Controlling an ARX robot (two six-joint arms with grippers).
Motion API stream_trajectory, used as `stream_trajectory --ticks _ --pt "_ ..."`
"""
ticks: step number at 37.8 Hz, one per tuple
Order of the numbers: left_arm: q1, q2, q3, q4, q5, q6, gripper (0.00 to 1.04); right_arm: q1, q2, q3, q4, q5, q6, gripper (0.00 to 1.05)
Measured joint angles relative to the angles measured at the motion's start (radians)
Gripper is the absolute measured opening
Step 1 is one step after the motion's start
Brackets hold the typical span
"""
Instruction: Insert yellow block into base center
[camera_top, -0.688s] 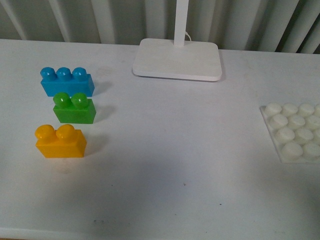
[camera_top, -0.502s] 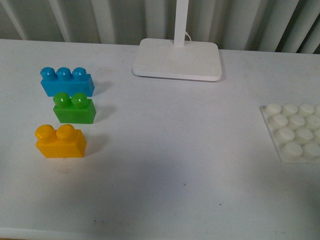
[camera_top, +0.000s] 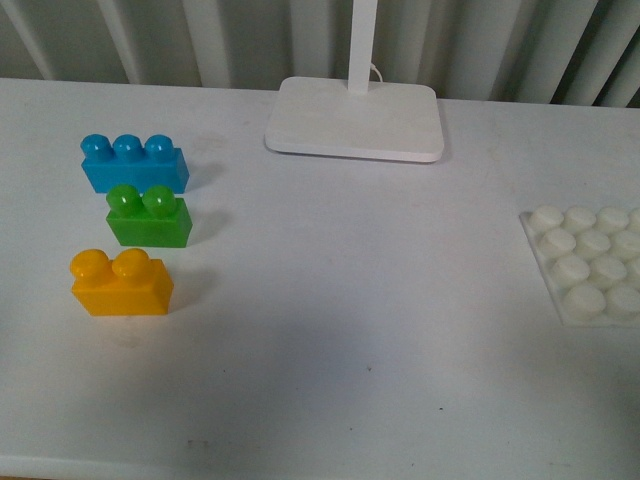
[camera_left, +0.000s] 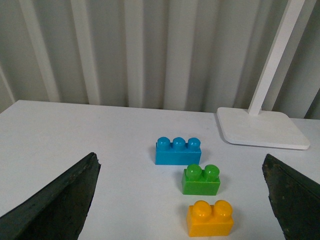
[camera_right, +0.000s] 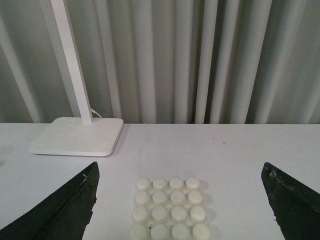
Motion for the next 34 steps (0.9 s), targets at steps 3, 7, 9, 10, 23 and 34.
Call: stream_trajectory --ticks 3,7,9,10,23,34 --pt "0.000 0.000 0.000 0.000 0.000 0.000 0.98 0.000 0.000 0.000 0.000 0.000 0.000 0.95" --pt "0.000 0.000 0.000 0.000 0.000 0.000 0.98 -0.002 0.035 0.031 -0.082 0.023 0.024 0.95" --pt "0.000 0.000 0.000 0.000 0.000 0.000 0.98 -0.024 0.132 0.090 -0.192 0.008 0.039 0.95" --pt "0.000 0.000 0.000 0.000 0.000 0.000 0.98 -0.051 0.208 0.124 -0.224 -0.024 0.038 0.95" --pt "0.000 0.000 0.000 0.000 0.000 0.000 0.98 -0.383 1.198 0.445 0.249 -0.335 -0.181 0.95" --pt "0.000 0.000 0.000 0.000 0.000 0.000 0.98 -0.301 1.597 0.526 0.320 -0.309 -0.235 0.95"
